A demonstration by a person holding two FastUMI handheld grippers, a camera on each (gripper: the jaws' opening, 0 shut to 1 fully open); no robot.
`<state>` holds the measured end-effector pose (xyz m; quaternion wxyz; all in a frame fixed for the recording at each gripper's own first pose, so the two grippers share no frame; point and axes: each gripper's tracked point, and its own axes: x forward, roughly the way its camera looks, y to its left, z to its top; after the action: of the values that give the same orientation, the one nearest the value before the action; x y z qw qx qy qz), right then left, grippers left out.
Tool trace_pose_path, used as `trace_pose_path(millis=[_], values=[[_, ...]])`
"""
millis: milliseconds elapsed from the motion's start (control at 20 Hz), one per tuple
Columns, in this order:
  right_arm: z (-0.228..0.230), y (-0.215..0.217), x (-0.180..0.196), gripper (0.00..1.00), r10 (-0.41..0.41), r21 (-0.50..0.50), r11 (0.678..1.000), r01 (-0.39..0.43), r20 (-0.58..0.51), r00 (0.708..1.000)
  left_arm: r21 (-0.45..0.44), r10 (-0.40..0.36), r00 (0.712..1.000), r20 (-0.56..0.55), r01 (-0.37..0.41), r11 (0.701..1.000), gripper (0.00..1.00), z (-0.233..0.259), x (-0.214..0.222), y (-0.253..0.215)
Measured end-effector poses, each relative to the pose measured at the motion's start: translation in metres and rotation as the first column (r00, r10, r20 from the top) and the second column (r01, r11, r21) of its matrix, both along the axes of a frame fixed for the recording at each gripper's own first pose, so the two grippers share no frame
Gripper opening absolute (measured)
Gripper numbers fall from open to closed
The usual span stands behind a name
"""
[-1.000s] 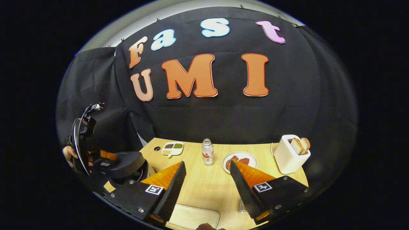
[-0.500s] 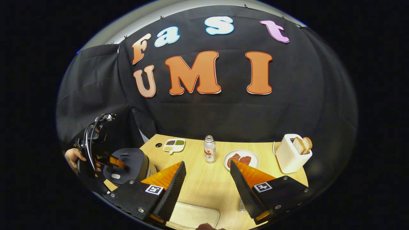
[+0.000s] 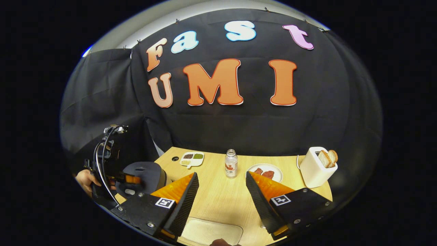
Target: Close the left gripper, press the button to open the rice cooker; take a wooden spoon from the chopstick holder with the right hand, scoop a spoonful of rice and pour it into the rice cooker, then put the wooden spoon back into the chopstick holder.
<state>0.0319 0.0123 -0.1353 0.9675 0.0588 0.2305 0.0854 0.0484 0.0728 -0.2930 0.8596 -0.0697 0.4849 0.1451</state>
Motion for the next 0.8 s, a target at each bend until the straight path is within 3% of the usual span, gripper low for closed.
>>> trace_pose_path(millis=[150, 350, 500, 700, 800], values=[[0.012, 0.006, 0.002, 0.87, -0.007, -0.025, 1.0, 0.008, 0.05, 0.999, 0.037, -0.054, 0.985, 0.162, 0.049, 0.998, 0.99, 0.032, 0.011, -0.002], [0.024, 0.022, 0.0, 0.87, 0.017, -0.037, 0.999, -0.013, 0.093, 0.996, 0.116, -0.129, 0.926, 0.354, 0.093, 0.989, 0.99, 0.091, 0.013, -0.012], [0.032, 0.032, -0.001, 0.87, 0.036, -0.045, 0.999, -0.031, 0.119, 0.992, 0.113, -0.137, 0.867, 0.48, 0.094, 0.989, 0.99, 0.13, 0.005, -0.019], [0.048, 0.037, 0.0, 0.87, 0.037, -0.046, 0.999, -0.029, 0.178, 0.983, 0.148, -0.158, 0.757, 0.634, 0.082, 0.986, 0.98, 0.183, 0.002, -0.022], [0.06, 0.035, 0.002, 0.87, 0.027, -0.051, 0.999, -0.016, 0.221, 0.975, 0.153, -0.168, 0.715, 0.678, 0.087, 0.984, 0.98, 0.202, -0.005, -0.028]])
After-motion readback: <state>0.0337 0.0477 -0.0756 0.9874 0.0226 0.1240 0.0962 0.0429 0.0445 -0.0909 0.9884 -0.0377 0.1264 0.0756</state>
